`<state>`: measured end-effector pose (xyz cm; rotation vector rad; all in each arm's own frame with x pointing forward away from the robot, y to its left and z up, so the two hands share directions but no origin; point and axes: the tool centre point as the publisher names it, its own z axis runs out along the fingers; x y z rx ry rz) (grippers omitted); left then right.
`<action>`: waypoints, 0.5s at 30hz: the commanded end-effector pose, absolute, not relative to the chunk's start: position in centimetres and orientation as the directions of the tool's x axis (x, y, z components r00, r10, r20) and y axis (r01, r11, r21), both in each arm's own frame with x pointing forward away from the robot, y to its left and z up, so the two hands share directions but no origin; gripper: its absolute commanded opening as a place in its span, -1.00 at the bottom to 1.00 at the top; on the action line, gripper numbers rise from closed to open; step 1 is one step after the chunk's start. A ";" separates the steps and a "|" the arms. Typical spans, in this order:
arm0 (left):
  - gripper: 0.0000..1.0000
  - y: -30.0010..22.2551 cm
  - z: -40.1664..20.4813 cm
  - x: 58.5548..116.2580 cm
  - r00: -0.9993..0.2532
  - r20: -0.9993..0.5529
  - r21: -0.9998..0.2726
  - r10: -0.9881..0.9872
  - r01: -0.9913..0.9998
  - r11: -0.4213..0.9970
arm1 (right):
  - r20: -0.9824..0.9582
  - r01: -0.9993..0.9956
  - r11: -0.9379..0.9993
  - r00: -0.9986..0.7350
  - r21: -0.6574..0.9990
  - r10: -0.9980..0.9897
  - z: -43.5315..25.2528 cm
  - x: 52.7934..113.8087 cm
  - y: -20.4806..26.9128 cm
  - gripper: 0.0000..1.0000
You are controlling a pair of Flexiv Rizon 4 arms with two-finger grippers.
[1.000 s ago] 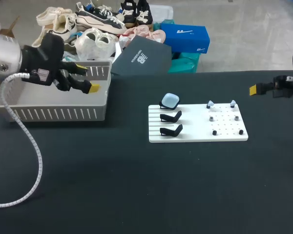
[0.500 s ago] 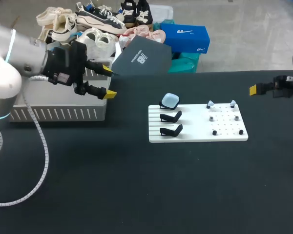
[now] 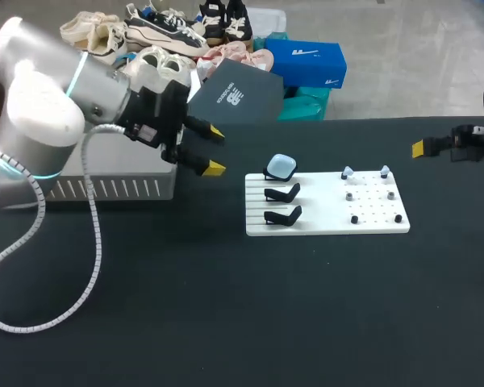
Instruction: Pick up each earbud case from the left stands, insert the matching earbuds, close the lid, and place the case in the box.
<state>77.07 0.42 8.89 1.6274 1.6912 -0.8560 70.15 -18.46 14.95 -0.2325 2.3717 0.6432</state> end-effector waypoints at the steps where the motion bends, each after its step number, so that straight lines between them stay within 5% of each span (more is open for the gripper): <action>1: 1.00 -1.8 7.0 78.2 -0.050 -0.813 -0.082 0.580 0.996 -0.030 | -0.641 -0.325 0.863 -0.767 0.388 0.000 15.0 70.2 -18.5 1.00; 10: 1.00 -3.5 4.7 79.4 -0.080 -0.822 -0.076 0.564 0.997 0.030 | -0.641 -0.325 0.863 -0.767 0.388 0.000 15.0 70.2 -18.5 1.00; 15: 0.82 -4.1 4.4 80.0 -0.091 -0.830 -0.073 0.550 0.996 0.054 | -0.641 -0.325 0.863 -0.767 0.388 0.000 15.0 70.2 -18.5 1.00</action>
